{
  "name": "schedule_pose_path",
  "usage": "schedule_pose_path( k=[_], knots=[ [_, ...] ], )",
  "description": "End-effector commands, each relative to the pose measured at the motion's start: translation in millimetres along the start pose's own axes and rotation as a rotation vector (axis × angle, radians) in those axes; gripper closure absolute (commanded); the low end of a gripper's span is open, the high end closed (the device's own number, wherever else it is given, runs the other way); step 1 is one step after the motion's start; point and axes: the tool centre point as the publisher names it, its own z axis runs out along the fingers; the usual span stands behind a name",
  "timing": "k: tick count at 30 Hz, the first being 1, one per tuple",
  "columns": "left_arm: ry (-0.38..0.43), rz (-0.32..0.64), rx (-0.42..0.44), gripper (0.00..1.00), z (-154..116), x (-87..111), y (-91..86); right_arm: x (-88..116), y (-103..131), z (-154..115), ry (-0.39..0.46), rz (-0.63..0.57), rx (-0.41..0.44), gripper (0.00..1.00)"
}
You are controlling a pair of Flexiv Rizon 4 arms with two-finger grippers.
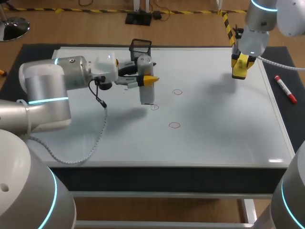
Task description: Pick up the inspection probe, press it on each red-marked spot on the whiteboard one by one, put down the probe, pick up the eraser, and wipe off all the red marks.
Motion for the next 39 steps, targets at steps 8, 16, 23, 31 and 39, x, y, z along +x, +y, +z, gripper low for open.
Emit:
schedule_pose_path(
  k=[8,16,23,31,39],
  knots=[
    [0.049,-0.014,0.025,1.0,12,-18.0,25.4,1,-1,-1,0.002,-0.003,0.001,1.0],
    [0.068,-0.028,0.038,1.0,13,-22.3,38.3,1,-1,-1,0.002,-0.003,0.001,1.0],
    [0.074,-0.034,0.033,1.0,11,-25.4,41.3,1,-1,-1,0.002,-0.003,0.001,1.0],
    [0.08,-0.052,0.024,1.0,12,-24.8,44.4,1,-1,-1,0.002,-0.003,0.001,1.0],
    [0.079,-0.05,0.021,1.0,12,-23.5,42.6,1,-1,-1,0.002,-0.003,0.001,1.0]
  ],
)
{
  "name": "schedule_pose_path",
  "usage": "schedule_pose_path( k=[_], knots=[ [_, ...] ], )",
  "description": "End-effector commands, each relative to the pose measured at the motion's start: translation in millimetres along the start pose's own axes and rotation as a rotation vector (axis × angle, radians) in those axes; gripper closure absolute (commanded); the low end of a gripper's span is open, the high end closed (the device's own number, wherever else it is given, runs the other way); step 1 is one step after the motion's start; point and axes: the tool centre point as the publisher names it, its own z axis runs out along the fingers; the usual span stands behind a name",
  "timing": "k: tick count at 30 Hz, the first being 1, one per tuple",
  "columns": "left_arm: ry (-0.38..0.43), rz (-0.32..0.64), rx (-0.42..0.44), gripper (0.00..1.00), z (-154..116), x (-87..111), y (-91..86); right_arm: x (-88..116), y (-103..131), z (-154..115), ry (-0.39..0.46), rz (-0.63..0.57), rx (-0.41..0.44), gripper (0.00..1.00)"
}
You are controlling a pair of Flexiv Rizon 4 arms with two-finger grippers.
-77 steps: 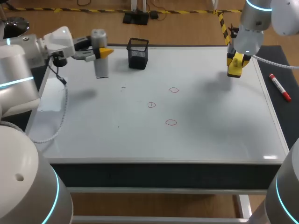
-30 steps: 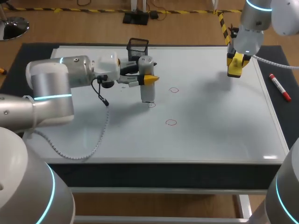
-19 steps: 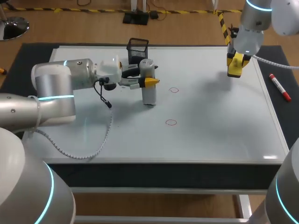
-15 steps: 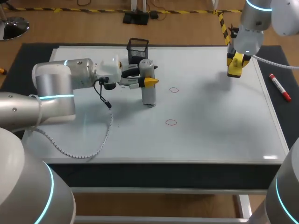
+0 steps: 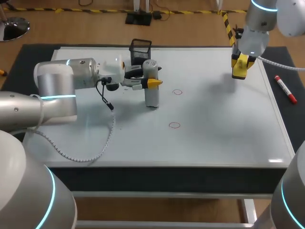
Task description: Pick up the inspection probe, press it on each red-marked spot on the whiteboard one by one, put down the probe, pick up the eraser, and wipe off all the red marks.
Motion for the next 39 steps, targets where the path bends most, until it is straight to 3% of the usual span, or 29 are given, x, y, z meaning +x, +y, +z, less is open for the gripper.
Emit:
schedule_pose_path(
  k=[1,10,19,25,39],
  knots=[
    [0.001,0.002,0.001,1.0,0,-0.7,2.0,1,-1,-1,0.002,-0.003,0.001,1.0],
    [-0.001,0.002,-0.008,1.0,1,0.5,-0.2,1,-1,-1,0.002,-0.003,0.001,1.0],
    [-0.033,-0.011,-0.027,1.0,-6,-1.5,-20.1,1,-1,-1,0.002,-0.003,0.001,1.0],
    [-0.076,0.013,-0.057,1.0,-32,-8.7,-39.4,1,-1,-1,0.002,-0.003,0.001,1.0],
    [-0.226,0.07,-0.086,1.0,-122,-19.1,-68.9,1,-1,-1,0.002,-0.003,0.001,1.0]
  ],
)
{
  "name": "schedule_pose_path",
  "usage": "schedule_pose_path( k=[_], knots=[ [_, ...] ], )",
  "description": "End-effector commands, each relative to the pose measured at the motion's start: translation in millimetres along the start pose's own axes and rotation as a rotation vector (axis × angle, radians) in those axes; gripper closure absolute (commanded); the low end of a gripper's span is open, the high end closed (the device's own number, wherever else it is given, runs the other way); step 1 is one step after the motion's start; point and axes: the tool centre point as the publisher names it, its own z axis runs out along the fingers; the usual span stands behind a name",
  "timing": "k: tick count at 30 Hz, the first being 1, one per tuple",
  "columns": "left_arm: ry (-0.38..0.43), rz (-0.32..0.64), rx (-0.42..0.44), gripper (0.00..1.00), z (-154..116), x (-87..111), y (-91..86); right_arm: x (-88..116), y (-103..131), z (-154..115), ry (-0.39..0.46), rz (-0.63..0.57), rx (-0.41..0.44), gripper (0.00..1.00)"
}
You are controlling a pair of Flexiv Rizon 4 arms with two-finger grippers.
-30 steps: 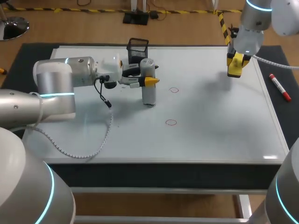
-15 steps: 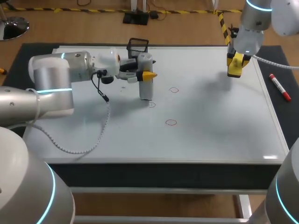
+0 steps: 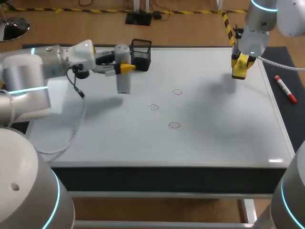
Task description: Pick up the inspection probe, press it on each red-marked spot on the whiteboard one by one, put down the probe, pick up the eraser, and wipe off all the red marks.
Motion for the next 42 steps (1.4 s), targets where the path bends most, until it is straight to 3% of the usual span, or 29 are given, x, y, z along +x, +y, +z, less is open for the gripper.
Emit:
schedule_pose_path(
  k=[1,16,32,42],
  knots=[
    [-0.052,0.016,-0.012,1.0,-34,6.7,-11.8,1,-1,-1,0.002,-0.003,0.0,1.0],
    [-0.164,0.03,0.021,1.0,-100,-9.2,-6.7,1,-1,-1,0.002,-0.003,0.0,1.0],
    [-0.183,0.024,0.021,1.0,-107,-10.6,-7.5,1,-1,-1,0.002,-0.003,0.0,1.0],
    [-0.183,0.024,0.021,1.0,-107,-10.6,-7.5,-43,29,-7,0.004,-0.122,0.031,1.0]
  ],
)
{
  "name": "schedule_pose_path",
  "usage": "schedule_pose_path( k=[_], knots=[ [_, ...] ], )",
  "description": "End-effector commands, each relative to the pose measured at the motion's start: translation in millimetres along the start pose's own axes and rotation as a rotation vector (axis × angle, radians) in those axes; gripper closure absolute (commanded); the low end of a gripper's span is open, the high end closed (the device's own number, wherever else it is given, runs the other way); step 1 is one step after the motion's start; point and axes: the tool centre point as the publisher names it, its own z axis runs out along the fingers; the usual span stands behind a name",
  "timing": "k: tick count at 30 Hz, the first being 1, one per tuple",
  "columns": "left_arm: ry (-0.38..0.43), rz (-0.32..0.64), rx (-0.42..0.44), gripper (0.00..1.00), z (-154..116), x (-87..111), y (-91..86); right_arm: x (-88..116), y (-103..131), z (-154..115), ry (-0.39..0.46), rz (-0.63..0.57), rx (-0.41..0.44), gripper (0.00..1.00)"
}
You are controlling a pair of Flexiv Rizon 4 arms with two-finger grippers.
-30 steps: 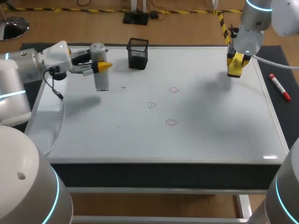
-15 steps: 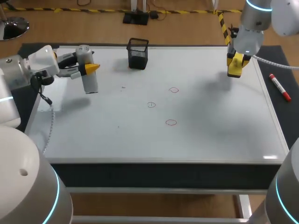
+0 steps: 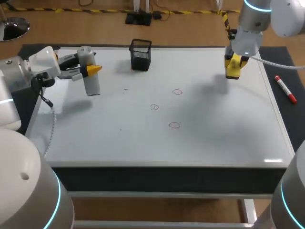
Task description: Pick up the inspection probe, press it on each red-marked spot on the whiteboard one by one, put down the probe, pick up the eraser, and wipe off all the red marks.
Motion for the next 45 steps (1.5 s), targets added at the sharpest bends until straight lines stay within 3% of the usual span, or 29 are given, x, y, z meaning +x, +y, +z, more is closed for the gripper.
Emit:
schedule_pose_path(
  k=[1,21,32,45],
  knots=[
    [-0.003,0.002,0.003,1.0,0,0.7,-0.3,-16,17,-2,0.014,-0.041,0.025,1.0],
    [-0.003,0.002,0.003,1.0,0,0.7,-0.3,-134,106,-4,-0.043,-0.37,0.0,1.0],
    [-0.003,0.002,0.003,1.0,0,0.7,-0.3,-208,145,7,-0.043,-0.459,0.009,1.0],
    [-0.003,0.002,0.003,1.0,0,0.7,-0.3,-259,164,30,-0.02,-0.465,0.012,1.0]
  ],
)
